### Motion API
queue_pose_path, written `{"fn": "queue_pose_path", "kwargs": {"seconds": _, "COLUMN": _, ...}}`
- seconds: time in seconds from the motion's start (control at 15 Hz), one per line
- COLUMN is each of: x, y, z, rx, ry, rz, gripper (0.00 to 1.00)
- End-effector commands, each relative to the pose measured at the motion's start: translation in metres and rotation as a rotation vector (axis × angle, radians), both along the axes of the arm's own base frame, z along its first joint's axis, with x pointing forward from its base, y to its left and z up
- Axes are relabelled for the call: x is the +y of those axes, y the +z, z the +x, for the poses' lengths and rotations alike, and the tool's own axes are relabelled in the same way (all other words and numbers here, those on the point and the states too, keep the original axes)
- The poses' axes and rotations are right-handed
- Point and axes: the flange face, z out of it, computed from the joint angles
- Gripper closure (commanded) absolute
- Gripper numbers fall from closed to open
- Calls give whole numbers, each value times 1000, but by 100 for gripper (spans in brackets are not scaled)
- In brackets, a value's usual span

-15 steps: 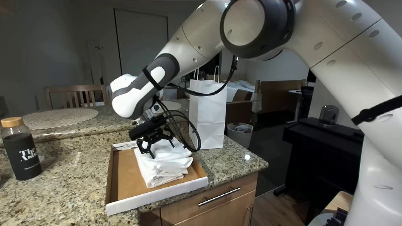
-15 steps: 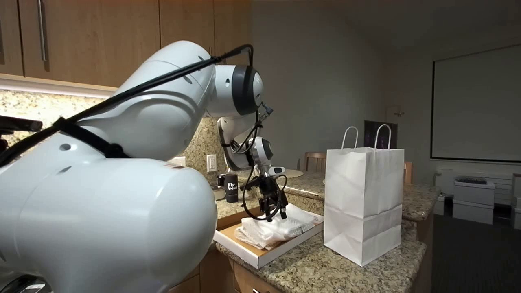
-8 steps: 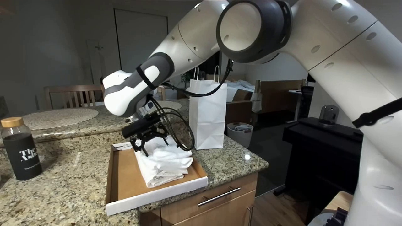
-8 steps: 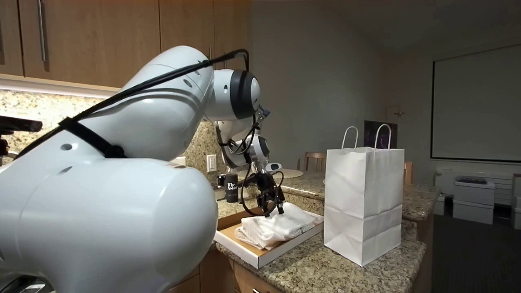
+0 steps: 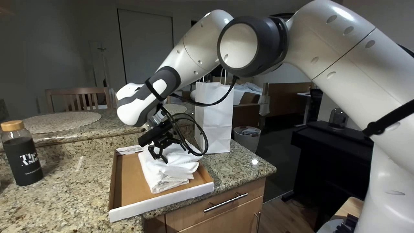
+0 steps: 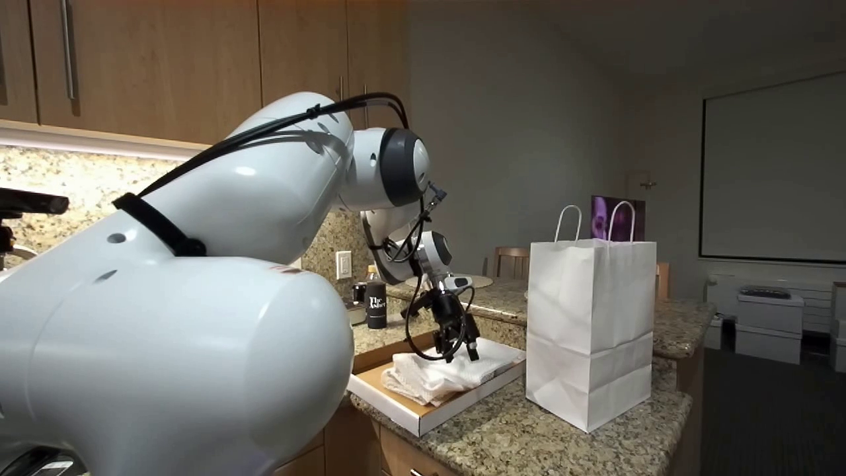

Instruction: Pick up one towel and put it in the white bag.

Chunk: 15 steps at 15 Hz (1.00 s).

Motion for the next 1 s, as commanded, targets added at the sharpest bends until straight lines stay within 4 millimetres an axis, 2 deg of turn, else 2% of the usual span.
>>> {"fn": "queue_pose_path", "kwargs": {"seconds": 0.0, "x": -3, "y": 11, "z": 2, "rx": 2, "ry": -12, "rz": 5, "gripper": 0}}
{"fn": "queue_pose_path", "kwargs": {"seconds": 0.2, "x": 13, "y": 25, "z": 4, "rx": -28, "ry": 23, "rz": 38, "gripper": 0}}
{"fn": "queue_pose_path", "kwargs": {"seconds": 0.4, "x": 27, "y": 24, "z": 10, "rx": -33, "ry": 36, "rz": 44, "gripper": 0}}
{"fn": "queue_pose_path", "kwargs": {"seconds": 0.6, "x": 26, "y": 11, "z": 12, "rx": -19, "ry": 33, "rz": 24, "gripper": 0}}
{"fn": "queue_pose_path", "kwargs": {"seconds": 0.93, "x": 23, "y": 2, "z": 6, "rx": -11, "ry": 31, "rz": 13, "gripper": 0}}
